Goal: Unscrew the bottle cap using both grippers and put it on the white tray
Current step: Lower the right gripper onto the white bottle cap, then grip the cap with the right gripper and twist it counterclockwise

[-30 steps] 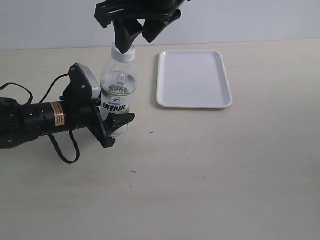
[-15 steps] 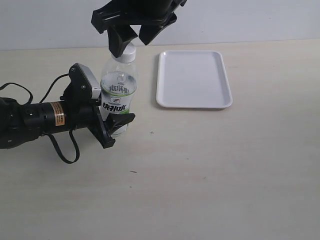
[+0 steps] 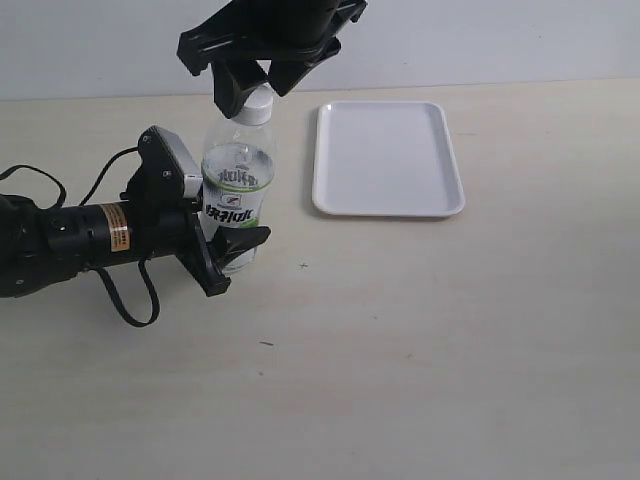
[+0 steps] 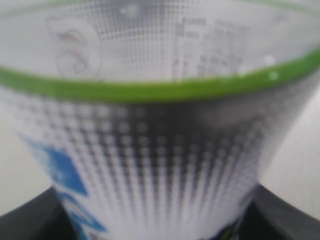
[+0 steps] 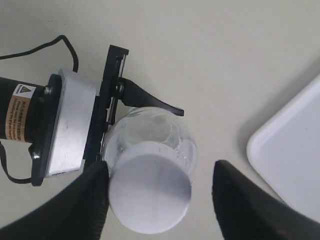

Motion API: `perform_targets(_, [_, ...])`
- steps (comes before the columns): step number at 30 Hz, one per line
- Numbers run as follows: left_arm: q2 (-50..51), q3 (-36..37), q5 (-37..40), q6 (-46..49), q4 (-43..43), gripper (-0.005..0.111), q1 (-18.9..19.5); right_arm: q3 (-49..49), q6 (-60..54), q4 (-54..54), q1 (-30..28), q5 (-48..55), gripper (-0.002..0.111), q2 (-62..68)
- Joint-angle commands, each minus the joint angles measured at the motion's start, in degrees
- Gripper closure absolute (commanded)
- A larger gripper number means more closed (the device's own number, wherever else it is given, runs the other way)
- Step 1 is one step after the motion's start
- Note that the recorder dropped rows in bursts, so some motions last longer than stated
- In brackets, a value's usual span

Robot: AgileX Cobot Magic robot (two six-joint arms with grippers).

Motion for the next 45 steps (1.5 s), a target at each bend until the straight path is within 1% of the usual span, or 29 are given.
perform_targets(1, [-0.4,-0.1,1.2,0.3,0.3,0.107,-0.1,-0.3,-0.4,-0.3,0.1,-0.3,0.060,-0.2])
perform_targets(3, [-0.4,-0.1,1.2,0.3,0.3,0.107,-0.1,-0.3,-0.4,-0.3,0.1,-0.2,0.070,-0.2])
perform_targets(9, [-0.4,-0.1,1.2,0.3,0.3,0.107,-0.1,-0.3,-0.4,1.3,0.1,0.1,0.106,-0.2])
perform_targets(10, [-0.4,-0.1,1.2,0.3,0.3,0.107,-0.1,-0.3,-0.4,1.4,0.1,0.1,0.108,-0.2])
perform_targets(15, [-0.4,-0.1,1.2,0.3,0.3,0.107,-0.1,-0.3,-4.0,2.7,0.1,0.6,0.108,-0.2])
perform_targets(26, [-0.4,-0.1,1.2,0.2,0.2,0.107,-0.1,-0.3,-20.2,2.7,0.1,3.5,0.108,-0.2])
perform_targets(31, [-0.4,-0.1,-0.4,0.1,0.2,0.107,-0.1,-0.3,-29.5,2.7,0.1,5.0,0.108,-0.2])
perform_targets(35, [-0.4,-0.1,-0.6,0.1,0.3,0.107,-0.1,-0.3,-39.1,2.7,0.1,5.0,0.108,-0.2])
perform_targets(39, [-0.4,-0.1,-0.6,-0.8,0.4,0.107,-0.1,-0.3,-51.2,2.5,0.1,5.0,0.108,-0.2])
perform_targets(43, [-0.4,-0.1,-1.9,-1.6,0.8,0.107,-0.1,-0.3,-67.4,2.5,0.1,5.0,0.108,-0.3])
perform_targets(45, [-0.4,-0.1,-1.4,-1.9,1.6,0.107,-0.1,-0.3,-71.0,2.3,0.1,5.0,0.108,-0.3])
